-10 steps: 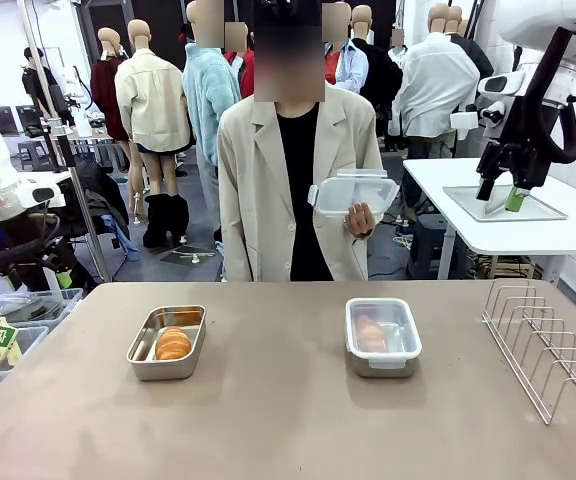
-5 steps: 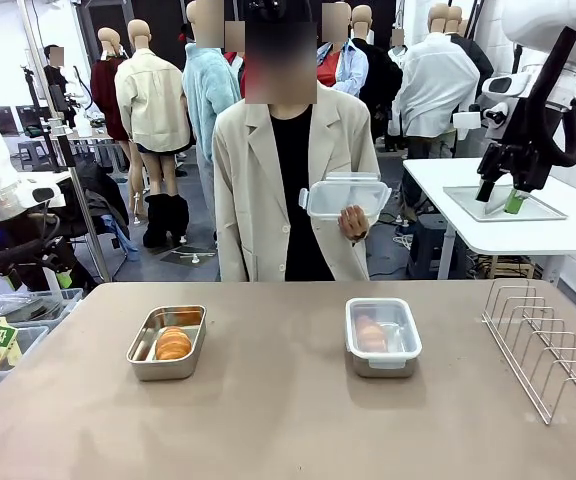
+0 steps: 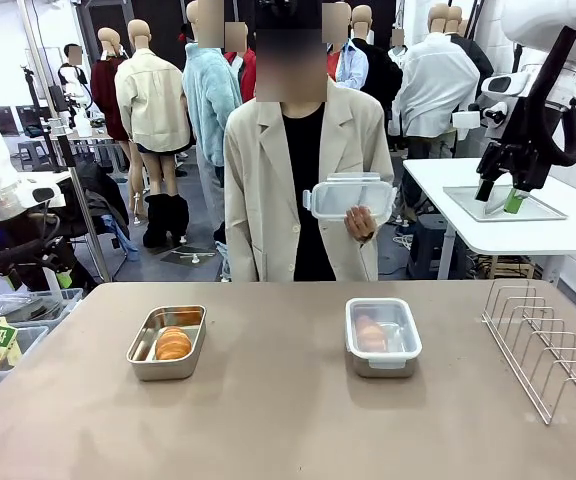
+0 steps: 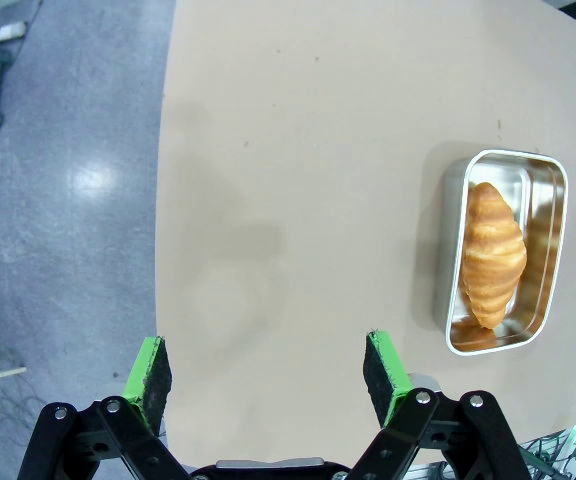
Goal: Place the bread in airtight containers.
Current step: Release when the human grabs the Airtight Container lid.
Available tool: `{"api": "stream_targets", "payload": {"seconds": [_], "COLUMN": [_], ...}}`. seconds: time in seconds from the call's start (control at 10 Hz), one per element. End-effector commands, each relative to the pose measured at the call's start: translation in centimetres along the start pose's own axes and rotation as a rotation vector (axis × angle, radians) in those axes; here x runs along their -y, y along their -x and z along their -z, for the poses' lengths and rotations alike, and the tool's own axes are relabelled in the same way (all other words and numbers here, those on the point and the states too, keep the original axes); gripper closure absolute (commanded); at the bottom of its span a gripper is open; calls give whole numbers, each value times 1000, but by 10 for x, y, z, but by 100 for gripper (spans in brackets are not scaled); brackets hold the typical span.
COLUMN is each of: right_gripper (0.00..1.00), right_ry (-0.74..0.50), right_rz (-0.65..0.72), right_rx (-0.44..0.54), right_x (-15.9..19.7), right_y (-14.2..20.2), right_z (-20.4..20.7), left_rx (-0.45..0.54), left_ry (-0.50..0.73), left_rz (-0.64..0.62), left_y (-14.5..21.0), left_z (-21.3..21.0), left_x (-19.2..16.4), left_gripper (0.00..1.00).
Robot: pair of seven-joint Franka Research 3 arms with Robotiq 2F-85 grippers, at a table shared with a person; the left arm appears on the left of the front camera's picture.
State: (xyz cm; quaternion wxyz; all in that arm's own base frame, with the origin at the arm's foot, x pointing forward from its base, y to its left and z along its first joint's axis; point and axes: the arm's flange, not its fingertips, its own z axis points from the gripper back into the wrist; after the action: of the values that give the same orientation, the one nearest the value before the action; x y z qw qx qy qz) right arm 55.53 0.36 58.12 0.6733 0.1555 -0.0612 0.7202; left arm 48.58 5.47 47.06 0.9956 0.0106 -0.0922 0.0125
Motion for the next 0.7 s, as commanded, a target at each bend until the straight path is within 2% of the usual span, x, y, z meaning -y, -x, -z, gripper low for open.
{"api": "stream_targets", "payload": {"seconds": [0.0, 0.6], "right_gripper": [0, 0], "right_ry": [-10, -10], "right_rz": [-2, -2], "right_rx": [-19, -19], "right_x": [0, 0], "right_y": [0, 0], "right_z": [0, 0], "left_rx": [3, 3], "left_ry": [-7, -7], "left_rz": [-8, -8], "left_y": [0, 0], "left_z": [-2, -2], "left_x": [0, 0], "left_gripper": [0, 0]}}
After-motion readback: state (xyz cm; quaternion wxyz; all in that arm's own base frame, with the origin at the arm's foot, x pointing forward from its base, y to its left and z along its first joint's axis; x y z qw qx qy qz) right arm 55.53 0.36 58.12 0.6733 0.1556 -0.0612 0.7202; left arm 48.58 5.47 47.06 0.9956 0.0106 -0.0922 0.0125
